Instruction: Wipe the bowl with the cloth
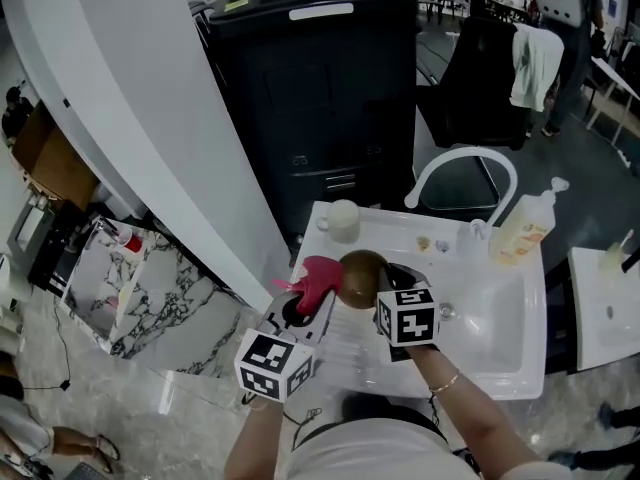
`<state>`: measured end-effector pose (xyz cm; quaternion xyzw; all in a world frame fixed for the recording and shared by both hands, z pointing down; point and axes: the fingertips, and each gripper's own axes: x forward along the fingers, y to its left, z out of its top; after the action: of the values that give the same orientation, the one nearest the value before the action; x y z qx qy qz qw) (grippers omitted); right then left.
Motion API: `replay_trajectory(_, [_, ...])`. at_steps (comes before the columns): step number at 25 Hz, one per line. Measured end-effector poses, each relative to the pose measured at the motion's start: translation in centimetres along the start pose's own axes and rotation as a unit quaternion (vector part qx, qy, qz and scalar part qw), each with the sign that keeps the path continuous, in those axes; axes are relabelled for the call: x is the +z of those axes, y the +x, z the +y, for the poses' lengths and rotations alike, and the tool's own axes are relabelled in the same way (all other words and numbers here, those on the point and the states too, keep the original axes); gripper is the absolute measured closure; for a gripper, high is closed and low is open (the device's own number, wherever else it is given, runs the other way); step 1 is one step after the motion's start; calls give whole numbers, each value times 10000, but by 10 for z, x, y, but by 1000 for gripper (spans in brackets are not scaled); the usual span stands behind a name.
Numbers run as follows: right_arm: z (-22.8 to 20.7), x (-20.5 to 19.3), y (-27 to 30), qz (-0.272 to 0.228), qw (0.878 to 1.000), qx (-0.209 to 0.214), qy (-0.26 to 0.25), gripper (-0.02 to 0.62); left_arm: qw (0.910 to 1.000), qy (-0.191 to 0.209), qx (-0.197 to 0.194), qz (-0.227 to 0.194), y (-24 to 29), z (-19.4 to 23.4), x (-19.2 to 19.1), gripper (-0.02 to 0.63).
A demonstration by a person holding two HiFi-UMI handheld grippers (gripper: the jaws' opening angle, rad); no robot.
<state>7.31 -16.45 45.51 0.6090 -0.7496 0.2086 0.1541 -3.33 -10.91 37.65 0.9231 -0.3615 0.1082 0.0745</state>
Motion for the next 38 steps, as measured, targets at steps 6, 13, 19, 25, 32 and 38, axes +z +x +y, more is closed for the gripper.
replay_trajectory(6, [12,5,-6,-90,9999,40,-115,580,9911,658,-1157,72,19,-46,11,560])
replay_trajectory(13, [17,5,-9,-146,9993,36,-330,580,9893,500,-960,979,52,-32,-20,561])
replay_trajectory(19, [17,5,-4,-169,9990,94,-411,580,9854,556,-403,1560,73,-11,-43,561])
replay_trajectory(25, [18,-6,10,56,9987,99,-504,575,9760,666,357,2044,87,16,-66,560])
replay_trajectory(32, [4,-5,24,124,9991,-55,-395,574,9726,471,861,2106,86,40,-73,560])
replay_trajectory(38, [1,-8,31,158,9994,-77,-296,572,9737,289,964,2045,77,51,-76,560])
